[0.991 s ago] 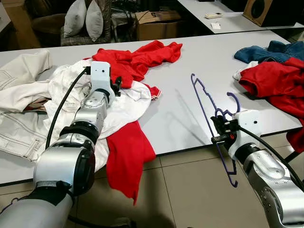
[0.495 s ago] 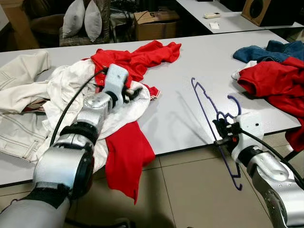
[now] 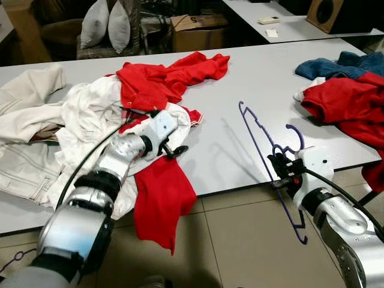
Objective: Hang hanger
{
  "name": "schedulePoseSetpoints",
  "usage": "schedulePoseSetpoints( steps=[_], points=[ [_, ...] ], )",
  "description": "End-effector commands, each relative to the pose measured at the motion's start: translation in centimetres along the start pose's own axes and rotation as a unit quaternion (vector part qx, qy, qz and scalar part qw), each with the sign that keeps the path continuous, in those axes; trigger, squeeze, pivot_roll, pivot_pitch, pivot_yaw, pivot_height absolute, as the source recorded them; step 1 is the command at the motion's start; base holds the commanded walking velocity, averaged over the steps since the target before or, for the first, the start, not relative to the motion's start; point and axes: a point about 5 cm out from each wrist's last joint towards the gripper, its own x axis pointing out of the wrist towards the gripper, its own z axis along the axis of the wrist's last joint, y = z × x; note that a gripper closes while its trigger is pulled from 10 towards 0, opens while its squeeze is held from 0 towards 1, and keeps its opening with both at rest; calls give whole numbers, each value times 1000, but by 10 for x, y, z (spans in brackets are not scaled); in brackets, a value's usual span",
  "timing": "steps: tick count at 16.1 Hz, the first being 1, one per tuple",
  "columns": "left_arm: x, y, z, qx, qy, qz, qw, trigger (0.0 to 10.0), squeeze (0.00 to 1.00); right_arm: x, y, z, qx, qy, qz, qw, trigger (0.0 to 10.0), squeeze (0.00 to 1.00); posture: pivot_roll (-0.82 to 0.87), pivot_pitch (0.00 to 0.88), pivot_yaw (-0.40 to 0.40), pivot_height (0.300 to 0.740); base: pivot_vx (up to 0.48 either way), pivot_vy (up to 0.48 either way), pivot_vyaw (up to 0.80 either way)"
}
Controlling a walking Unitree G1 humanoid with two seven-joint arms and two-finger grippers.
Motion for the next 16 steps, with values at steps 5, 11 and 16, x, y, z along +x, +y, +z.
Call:
schedulePoseSetpoints(
  steps=[5,11,16],
  points=[
    [2,-3,6,30,-16,50,998,0,0,-2,0,-2,-5,8,-6,1000,10000,0,-78,0,56,740,0,0,0],
    [2,-9,-4,34,10,42,998,0,0,-1,3,-3,-3,8,-4,1000,10000,0,-70,0,57,740,0,0,0],
    [1,-7,-9,39,33,49,998,0,0,-1,4,-3,-2,9,-2,1000,10000,0,-69,0,58,740,0,0,0]
  ],
)
